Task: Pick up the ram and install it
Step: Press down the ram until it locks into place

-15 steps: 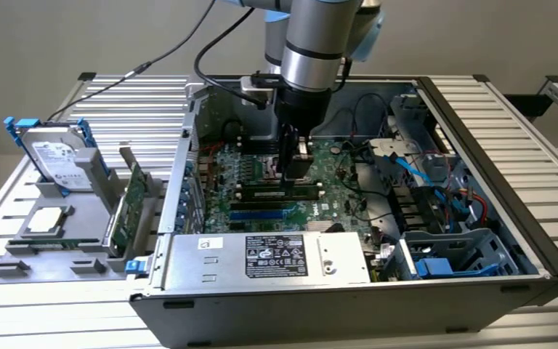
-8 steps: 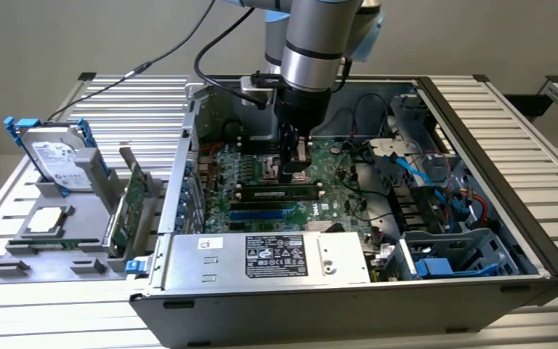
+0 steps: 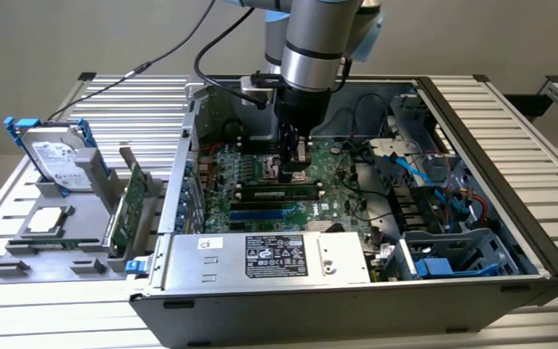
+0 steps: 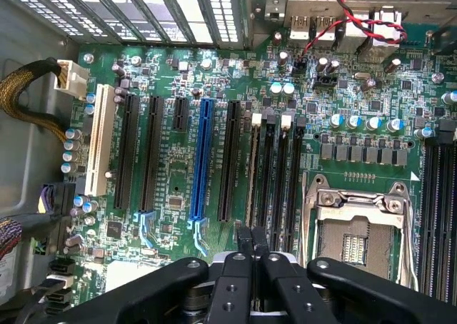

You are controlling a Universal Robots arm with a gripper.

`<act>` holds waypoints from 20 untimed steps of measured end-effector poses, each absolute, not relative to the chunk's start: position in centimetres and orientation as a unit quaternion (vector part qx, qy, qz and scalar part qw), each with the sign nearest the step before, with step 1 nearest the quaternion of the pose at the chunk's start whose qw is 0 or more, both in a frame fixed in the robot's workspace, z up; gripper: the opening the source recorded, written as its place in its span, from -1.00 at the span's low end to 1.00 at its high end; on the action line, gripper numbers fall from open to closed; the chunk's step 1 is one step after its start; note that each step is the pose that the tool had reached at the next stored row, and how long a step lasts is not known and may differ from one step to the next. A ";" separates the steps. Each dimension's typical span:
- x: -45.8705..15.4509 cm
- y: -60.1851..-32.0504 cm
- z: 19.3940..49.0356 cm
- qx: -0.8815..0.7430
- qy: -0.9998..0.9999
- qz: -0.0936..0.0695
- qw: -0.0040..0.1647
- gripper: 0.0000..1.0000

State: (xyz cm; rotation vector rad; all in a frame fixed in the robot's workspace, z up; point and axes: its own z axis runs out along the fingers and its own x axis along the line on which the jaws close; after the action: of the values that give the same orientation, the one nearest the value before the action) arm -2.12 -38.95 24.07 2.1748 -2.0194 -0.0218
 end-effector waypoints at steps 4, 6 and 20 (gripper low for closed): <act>-2.1 -38.9 24.1 0.730 -0.678 -0.007 0.087 -0.79; -2.1 -38.9 24.1 0.730 -0.678 -0.007 0.087 -0.79; -3.2 -38.9 23.3 0.718 -0.693 0.014 0.066 -0.79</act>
State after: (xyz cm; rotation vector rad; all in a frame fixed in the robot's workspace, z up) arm -3.21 -38.95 23.33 2.1659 -2.0897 0.0436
